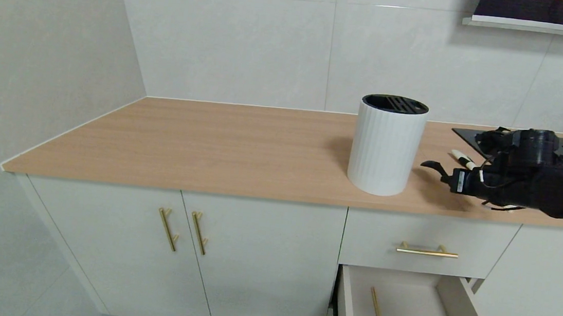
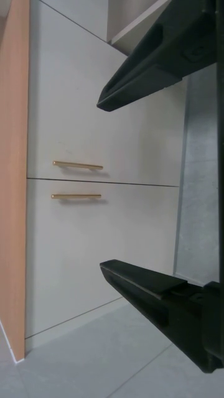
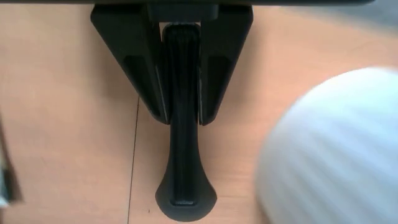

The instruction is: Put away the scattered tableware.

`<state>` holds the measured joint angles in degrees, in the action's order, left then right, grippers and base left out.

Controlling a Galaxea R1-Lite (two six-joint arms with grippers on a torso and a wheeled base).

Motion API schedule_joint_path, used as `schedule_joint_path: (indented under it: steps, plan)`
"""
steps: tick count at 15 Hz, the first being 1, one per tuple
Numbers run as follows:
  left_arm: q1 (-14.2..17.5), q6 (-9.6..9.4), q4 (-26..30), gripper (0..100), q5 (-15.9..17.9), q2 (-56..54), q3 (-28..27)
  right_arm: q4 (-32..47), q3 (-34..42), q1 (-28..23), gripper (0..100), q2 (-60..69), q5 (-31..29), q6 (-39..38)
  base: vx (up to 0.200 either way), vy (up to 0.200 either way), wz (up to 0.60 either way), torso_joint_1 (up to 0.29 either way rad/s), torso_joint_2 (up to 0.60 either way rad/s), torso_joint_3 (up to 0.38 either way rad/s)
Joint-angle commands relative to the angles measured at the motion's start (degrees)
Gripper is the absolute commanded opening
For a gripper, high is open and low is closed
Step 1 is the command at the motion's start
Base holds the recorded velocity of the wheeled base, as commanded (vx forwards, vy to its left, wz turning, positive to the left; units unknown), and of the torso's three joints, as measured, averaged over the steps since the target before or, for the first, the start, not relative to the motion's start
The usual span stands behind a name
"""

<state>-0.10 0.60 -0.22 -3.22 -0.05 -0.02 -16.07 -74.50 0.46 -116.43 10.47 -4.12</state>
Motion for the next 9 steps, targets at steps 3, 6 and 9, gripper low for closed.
schedule_joint_path:
  steps: [3, 6, 9]
  plan:
    - [0.01, 0.02, -0.04, 100, -0.03, 0.05, 0.02, 5.7, 17.98, 1.38, 0, 24.06, 3.33, -2.91, 0.0, 0.0, 0.0, 0.0, 0.0, 0.0]
    - [0.01, 0.02, -0.04, 100, -0.03, 0.05, 0.02, 5.43, 27.91, 1.38, 0, 33.38, 4.29, -1.77, 0.0, 0.0, 0.0, 0.0, 0.0, 0.0]
    - [0.01, 0.02, -0.04, 100, -0.03, 0.05, 0.02, 5.34, 33.72, 1.38, 0, 35.13, 4.91, -0.01, 0.0, 0.0, 0.0, 0.0, 0.0, 0.0]
